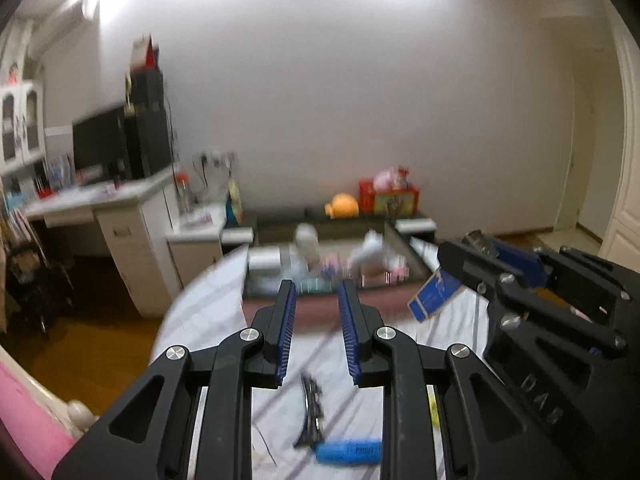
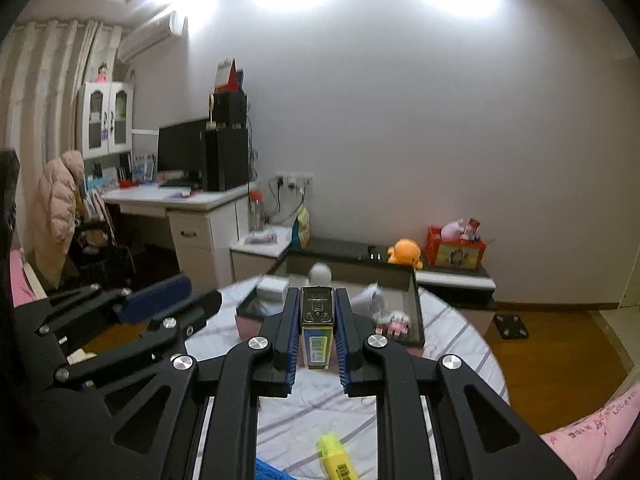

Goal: Organize rigid objects
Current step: 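Lift the hair clip with the left gripper while the right lifts the blue-gold box toward the tray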

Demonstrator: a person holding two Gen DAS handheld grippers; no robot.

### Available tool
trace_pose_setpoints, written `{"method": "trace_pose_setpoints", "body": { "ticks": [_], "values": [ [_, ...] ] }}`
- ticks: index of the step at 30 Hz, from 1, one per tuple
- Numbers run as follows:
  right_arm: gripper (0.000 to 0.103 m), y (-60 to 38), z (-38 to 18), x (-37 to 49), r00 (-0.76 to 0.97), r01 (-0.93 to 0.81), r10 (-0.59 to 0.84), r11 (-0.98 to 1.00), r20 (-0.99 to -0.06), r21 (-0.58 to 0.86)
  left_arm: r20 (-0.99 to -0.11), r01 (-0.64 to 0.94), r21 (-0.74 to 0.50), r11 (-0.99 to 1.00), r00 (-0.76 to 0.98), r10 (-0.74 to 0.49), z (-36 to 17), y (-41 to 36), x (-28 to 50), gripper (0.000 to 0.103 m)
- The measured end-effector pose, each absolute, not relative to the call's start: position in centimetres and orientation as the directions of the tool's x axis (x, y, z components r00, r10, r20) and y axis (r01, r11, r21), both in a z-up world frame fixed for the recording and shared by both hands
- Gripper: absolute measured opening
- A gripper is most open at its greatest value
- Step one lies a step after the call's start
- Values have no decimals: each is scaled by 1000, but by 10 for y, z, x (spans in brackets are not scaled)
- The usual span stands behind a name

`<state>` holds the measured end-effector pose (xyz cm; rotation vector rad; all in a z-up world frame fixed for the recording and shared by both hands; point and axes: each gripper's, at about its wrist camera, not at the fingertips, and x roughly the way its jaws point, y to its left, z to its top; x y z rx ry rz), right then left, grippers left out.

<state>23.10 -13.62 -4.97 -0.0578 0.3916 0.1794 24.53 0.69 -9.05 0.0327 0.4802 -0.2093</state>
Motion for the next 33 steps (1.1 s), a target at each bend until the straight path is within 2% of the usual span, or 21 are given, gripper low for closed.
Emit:
{"method": "trace_pose_setpoints", "body": {
  "ticks": [5, 11, 14, 15, 16, 18, 23, 24, 25, 27, 33],
  "values": [
    [16, -139, -97, 245, 857, -182, 166, 983, -489, 15, -597, 189, -1, 982, 787, -152, -146, 16, 259, 29],
    [16, -138, -126, 254, 820, -185, 171, 982, -546, 30, -710, 187, -6, 982, 691, -136, -199, 11, 282, 30],
    [16, -138, -135, 257, 808, -187, 171, 982, -564, 30, -733, 195, -16, 981, 665, -145, -213, 6, 288, 31],
    [16, -138, -137, 258, 807, -184, 168, 982, -567, 29, -738, 197, -18, 980, 659, -146, -216, 4, 290, 33],
    [16, -139, -141, 259, 803, -180, 162, 983, -574, 27, -738, 200, -22, 980, 658, -151, -218, 5, 292, 39],
    [16, -140, -147, 260, 797, -174, 159, 984, -583, 30, -746, 208, -28, 978, 647, -159, -221, 3, 296, 44],
    [16, -144, -159, 266, 781, -165, 157, 985, -605, 43, -749, 234, -27, 972, 639, -175, -225, -6, 298, 44],
    [16, -145, -159, 266, 781, -165, 158, 985, -605, 45, -750, 237, -15, 971, 640, -168, -226, -6, 299, 42],
    [16, -146, -159, 267, 780, -165, 160, 985, -605, 47, -752, 237, -5, 972, 639, -159, -228, -7, 300, 31],
    [16, -146, -160, 269, 778, -167, 163, 985, -607, 50, -746, 232, 18, 973, 651, -142, -229, -8, 303, 19],
    [16, -145, -157, 270, 783, -171, 167, 984, -600, 50, -673, 180, -59, 982, 720, -172, -200, 9, 298, 19]
  ]
}}
